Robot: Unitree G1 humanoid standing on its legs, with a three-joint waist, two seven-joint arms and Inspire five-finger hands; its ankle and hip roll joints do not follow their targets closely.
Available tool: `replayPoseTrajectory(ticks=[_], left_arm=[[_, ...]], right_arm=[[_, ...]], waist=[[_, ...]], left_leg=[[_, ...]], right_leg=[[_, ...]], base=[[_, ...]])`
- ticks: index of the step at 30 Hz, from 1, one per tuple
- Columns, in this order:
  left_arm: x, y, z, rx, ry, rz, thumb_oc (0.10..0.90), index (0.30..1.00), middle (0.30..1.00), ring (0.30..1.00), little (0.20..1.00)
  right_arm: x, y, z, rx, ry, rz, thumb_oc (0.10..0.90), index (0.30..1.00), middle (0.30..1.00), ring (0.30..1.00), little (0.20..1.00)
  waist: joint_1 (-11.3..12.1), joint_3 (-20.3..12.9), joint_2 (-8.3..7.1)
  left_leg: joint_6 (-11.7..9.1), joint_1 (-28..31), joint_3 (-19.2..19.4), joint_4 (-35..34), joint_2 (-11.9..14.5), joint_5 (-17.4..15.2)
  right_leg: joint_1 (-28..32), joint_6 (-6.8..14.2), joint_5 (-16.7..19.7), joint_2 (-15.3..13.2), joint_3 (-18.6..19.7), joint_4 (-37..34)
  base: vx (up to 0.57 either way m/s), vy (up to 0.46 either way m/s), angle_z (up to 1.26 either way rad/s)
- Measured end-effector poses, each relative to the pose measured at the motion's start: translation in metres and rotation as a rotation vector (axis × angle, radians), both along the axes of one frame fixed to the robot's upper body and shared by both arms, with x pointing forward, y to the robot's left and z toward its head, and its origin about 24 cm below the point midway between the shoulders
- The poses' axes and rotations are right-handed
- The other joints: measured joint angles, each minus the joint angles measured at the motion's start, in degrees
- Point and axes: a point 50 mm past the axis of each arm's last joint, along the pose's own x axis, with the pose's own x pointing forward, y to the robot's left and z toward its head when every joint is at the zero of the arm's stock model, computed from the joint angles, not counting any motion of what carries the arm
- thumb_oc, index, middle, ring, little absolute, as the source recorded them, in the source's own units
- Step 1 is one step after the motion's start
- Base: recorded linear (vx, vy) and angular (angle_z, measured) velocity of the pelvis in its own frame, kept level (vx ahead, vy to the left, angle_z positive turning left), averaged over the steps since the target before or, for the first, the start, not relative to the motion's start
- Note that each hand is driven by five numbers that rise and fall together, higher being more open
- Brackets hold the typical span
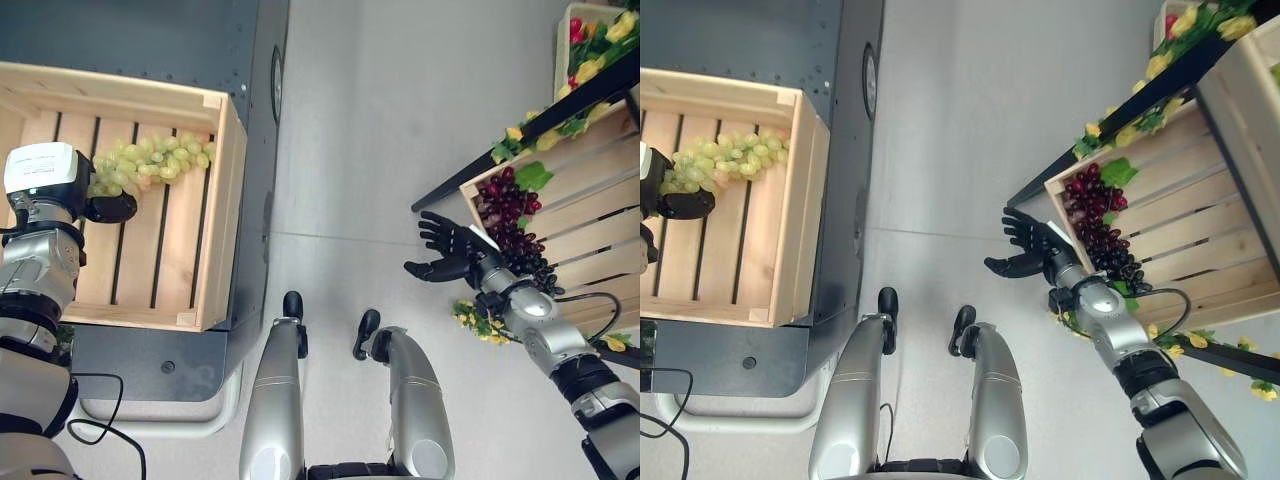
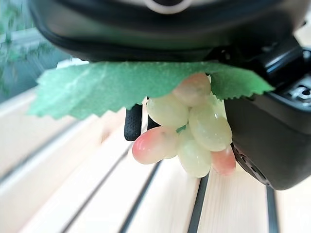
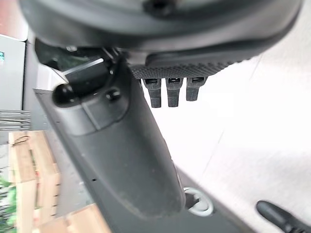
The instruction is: Pick up the fruits from the basket on one side to the basket on the other side
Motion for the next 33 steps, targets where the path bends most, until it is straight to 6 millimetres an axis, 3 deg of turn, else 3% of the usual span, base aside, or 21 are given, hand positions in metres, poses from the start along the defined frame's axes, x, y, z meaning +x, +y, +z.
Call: replayPoseTrajectory(ticks=[9,15,19,24,30,33], left_arm=[[0.002,-0.029,-0.013,0.068,-0.006,-0.199,0.400,0.300,0.300,0.300,0.300],[-0.002,-0.038,-0.013,0.110,-0.046,-0.262,0.400,0.300,0.300,0.300,0.300],[-0.003,-0.043,-0.003,0.181,-0.065,-0.302,0.400,0.300,0.300,0.300,0.300],[-0.006,-0.051,0.013,0.249,-0.111,-0.364,0.400,0.300,0.300,0.300,0.300],[-0.007,-0.059,0.027,0.292,-0.170,-0.432,0.400,0.300,0.300,0.300,0.300],[-0.005,-0.066,0.036,0.301,-0.213,-0.468,0.400,0.300,0.300,0.300,0.300]], right_arm=[[-0.006,0.013,-0.005,0.071,-0.004,0.015,0.800,0.900,0.900,0.900,0.900],[-0.013,0.011,-0.005,0.094,-0.016,0.010,0.800,0.900,0.900,0.900,0.900],[-0.011,0.012,0.006,0.111,-0.060,0.014,0.800,0.900,0.900,0.900,0.900],[-0.010,0.027,0.028,0.133,-0.145,0.081,0.800,0.900,0.900,0.900,0.900],[-0.006,0.043,0.049,0.166,-0.227,0.136,0.800,0.900,0.900,0.900,0.900],[-0.006,0.045,0.050,0.200,-0.222,0.142,0.800,0.900,0.900,0.900,0.900]], waist=[[-0.1,0.0,1.21],[0.0,-0.4,3.79],[0.1,-0.9,5.59],[-0.2,-1.7,7.46],[0.6,-5.5,9.79],[0.8,-7.3,10.06]], left_leg=[[-0.8,13.4,1.0,-9.0,-1.0,1.7],[-1.7,22.1,1.0,-17.8,-1.5,4.2],[-1.7,27.2,0.8,-23.0,-1.8,5.3],[-1.6,32.4,0.2,-27.2,-1.9,5.6],[-1.4,35.3,-0.9,-32.1,-2.1,6.8],[-1.4,36.0,-2.1,-33.5,-2.3,7.2]], right_leg=[[11.4,0.8,0.5,0.0,0.3,-5.9],[18.7,1.0,1.1,0.8,-0.4,-12.1],[23.1,1.4,1.7,1.3,-0.6,-15.6],[29.0,2.3,2.7,2.0,-1.4,-21.2],[33.2,3.1,4.3,3.0,-1.8,-27.6],[35.5,3.4,5.5,3.7,-1.8,-31.5]], base=[[0.03,-0.024,-0.02],[0.07,-0.037,0.00],[0.06,-0.055,0.01],[0.03,-0.074,0.04],[0.01,-0.080,0.10],[-0.01,-0.107,0.18]])
